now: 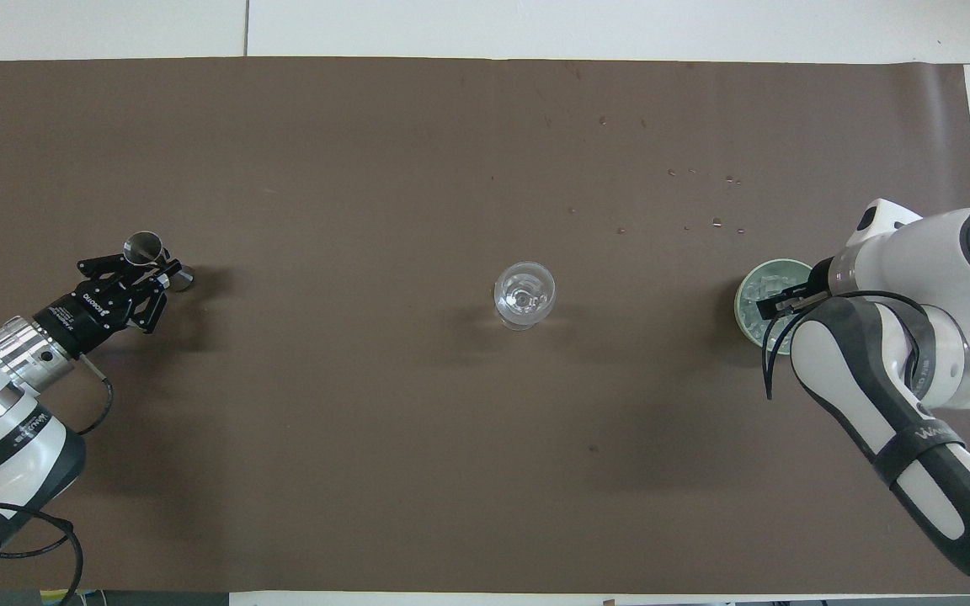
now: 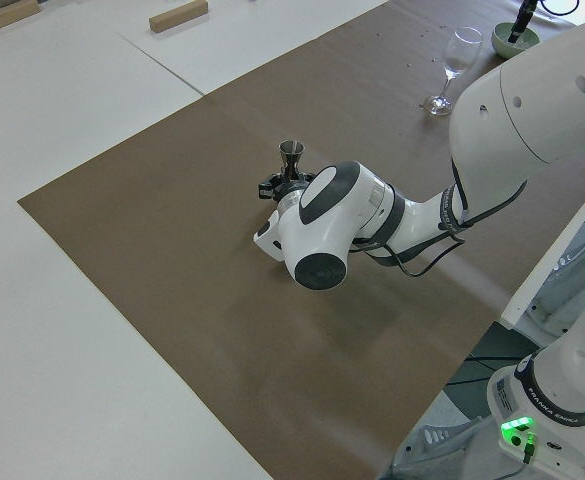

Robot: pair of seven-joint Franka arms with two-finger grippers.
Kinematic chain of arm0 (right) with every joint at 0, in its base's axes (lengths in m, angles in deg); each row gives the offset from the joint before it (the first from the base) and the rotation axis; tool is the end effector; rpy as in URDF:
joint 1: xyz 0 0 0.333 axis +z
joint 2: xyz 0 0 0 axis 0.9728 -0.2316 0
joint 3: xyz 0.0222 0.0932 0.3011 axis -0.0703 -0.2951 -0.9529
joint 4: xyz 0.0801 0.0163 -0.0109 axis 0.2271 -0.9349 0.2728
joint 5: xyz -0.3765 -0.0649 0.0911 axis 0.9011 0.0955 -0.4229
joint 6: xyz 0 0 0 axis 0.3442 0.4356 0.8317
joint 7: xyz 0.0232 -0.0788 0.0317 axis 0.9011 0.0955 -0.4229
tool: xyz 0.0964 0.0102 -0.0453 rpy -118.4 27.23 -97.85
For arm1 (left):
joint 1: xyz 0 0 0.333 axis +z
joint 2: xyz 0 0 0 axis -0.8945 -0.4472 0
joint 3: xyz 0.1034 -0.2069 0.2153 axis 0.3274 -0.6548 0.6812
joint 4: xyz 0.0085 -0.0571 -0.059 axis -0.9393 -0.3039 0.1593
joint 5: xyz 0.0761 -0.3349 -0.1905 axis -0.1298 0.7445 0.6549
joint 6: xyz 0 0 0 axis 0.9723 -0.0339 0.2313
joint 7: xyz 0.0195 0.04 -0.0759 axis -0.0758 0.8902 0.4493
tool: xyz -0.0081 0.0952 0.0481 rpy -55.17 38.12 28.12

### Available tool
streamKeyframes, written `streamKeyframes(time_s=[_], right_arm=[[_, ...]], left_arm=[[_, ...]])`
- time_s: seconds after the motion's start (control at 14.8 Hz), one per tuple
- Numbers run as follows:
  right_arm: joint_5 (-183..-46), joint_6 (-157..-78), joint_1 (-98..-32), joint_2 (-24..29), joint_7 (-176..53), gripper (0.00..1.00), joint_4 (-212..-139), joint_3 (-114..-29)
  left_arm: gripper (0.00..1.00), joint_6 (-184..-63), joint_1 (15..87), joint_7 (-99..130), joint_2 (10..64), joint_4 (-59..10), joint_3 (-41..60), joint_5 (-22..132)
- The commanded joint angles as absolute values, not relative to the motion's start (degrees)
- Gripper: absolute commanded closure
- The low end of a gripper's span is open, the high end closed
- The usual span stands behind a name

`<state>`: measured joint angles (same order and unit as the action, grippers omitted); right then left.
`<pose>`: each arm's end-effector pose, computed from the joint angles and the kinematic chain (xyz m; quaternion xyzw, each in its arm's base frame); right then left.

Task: Pour wine and add ice with both arms
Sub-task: 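Lower the jigger onto the table and open the left gripper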

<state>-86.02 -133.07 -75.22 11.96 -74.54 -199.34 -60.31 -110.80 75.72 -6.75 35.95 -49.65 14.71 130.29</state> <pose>0.5373 -0.0214 0.3296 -0.9887 -0.1495 -0.0009 0.0088 0.4981 0.0921 0.2477 0.3244 0.7733 -0.2181 0.4991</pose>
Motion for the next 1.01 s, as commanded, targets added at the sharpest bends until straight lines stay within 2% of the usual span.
streamKeyframes(time_s=[0.0,0.07,0.14,0.54,0.61,0.81,0.95], right_arm=[[-87.12,-134.47,-75.38,12.56,-76.30,0.37,-200.78,-60.54],[-87.12,-134.47,-75.46,12.56,-76.47,0.38,-200.79,-60.54],[-87.12,-134.56,-75.38,12.56,-76.39,0.38,-200.87,-60.54],[-87.12,-136.76,-75.46,13.09,-76.38,0.38,-203.16,-60.54],[-87.12,-136.85,-75.46,13.09,-76.39,0.42,-203.33,-60.54],[-87.12,-136.85,-75.46,13.09,-76.39,0.64,-203.33,-60.54],[-87.12,-136.85,-75.46,13.09,-76.30,0.69,-203.33,-60.54]], left_arm=[[0.52,-109.39,76.45,-5.10,37.13,-50.87,14.32,131.68],[0.11,-109.91,76.36,-5.45,37.04,-50.61,14.32,131.68],[0.00,-110.09,76.10,-5.45,37.04,-50.69,14.32,131.68],[0.00,-109.47,76.27,-5.72,38.27,-51.22,14.67,127.92],[0.00,-109.30,76.44,-5.72,38.36,-51.31,14.67,125.72],[0.00,-109.30,76.71,-5.98,39.50,-51.31,14.85,118.07],[0.00,-108.86,78.20,-5.89,39.85,-51.22,14.85,112.90]])
